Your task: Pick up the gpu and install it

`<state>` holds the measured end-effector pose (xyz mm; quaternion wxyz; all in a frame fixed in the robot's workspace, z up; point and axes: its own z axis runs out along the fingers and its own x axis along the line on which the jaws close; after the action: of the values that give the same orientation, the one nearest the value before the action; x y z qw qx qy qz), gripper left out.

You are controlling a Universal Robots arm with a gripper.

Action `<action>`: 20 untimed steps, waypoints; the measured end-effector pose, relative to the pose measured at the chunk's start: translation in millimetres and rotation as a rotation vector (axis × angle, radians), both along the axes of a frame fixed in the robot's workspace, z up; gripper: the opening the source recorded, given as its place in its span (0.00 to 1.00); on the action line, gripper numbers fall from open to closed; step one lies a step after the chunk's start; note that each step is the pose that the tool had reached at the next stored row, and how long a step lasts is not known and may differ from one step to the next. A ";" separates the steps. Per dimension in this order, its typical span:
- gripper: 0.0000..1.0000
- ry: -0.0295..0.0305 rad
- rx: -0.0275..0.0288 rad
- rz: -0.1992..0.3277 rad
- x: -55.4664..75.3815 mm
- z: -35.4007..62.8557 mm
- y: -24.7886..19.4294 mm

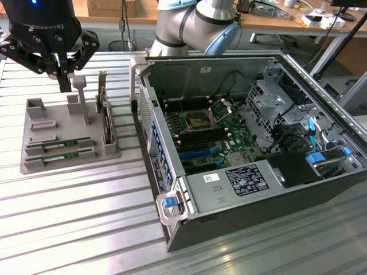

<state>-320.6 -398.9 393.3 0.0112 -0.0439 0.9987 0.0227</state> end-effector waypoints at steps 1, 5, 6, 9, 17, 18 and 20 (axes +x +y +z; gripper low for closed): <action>0.11 0.0000 -0.0001 0.009 0.0 0.0 0.0; 0.11 0.0000 0.0000 0.063 0.0 0.0 0.0; 0.11 0.0000 0.0000 0.071 0.0 0.0 0.0; 0.11 0.0000 0.0000 0.117 0.0 0.0 0.0; 0.11 0.0000 0.0000 0.180 0.0 0.0 0.0; 0.11 0.0000 0.0000 0.189 0.0 0.0 0.0; 0.11 0.0000 0.0000 0.207 0.0 0.0 0.0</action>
<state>-320.6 -398.9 393.3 0.0088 -0.1469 0.9888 0.0237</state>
